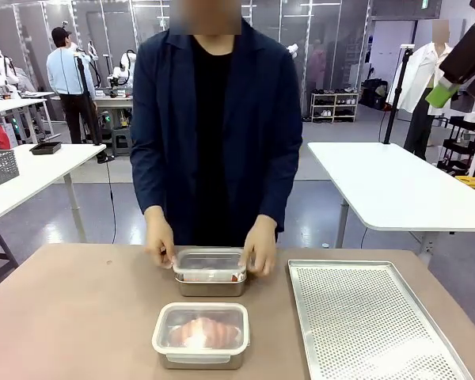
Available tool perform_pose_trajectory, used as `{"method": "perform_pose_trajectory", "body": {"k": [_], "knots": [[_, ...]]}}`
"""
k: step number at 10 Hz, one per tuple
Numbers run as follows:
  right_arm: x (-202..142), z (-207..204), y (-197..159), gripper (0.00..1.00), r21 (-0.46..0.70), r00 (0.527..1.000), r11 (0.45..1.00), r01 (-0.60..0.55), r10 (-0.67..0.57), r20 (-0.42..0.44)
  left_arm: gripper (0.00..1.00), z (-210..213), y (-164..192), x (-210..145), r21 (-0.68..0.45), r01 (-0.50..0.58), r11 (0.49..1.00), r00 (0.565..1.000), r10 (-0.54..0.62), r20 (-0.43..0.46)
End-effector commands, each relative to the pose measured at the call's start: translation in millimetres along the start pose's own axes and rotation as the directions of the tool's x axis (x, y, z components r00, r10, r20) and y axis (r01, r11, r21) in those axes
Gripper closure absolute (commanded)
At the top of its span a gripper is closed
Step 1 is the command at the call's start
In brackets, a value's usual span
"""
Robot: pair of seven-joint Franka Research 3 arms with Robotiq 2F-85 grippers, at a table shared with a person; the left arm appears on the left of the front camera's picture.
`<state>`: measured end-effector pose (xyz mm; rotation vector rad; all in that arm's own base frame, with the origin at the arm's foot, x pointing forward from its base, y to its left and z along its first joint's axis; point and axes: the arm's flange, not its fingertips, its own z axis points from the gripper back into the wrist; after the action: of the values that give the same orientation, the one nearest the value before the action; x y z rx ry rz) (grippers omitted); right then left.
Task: Place the bread into the airtight container.
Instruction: Pick up a Butter Roll and place it into an empty Airtight Container.
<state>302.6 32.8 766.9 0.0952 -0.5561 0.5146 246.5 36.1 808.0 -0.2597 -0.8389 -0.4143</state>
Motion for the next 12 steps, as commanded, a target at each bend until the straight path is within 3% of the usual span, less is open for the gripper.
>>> {"method": "perform_pose_trajectory", "body": {"k": [1, 12], "knots": [[1.6, 7.6, 1.9, 0.00, -0.004, 1.000, 1.000, -0.003, 0.003, 0.010, 0.00, 2.3, -0.3, 0.8, -0.004, 0.015, 1.000, 1.000, -0.015, -0.011], [1.6, 7.6, 1.9, 0.00, -0.004, 1.000, 1.000, -0.003, 0.003, 0.010, 0.00, 2.3, -0.3, 0.8, -0.004, 0.015, 1.000, 1.000, -0.015, -0.011]]}}
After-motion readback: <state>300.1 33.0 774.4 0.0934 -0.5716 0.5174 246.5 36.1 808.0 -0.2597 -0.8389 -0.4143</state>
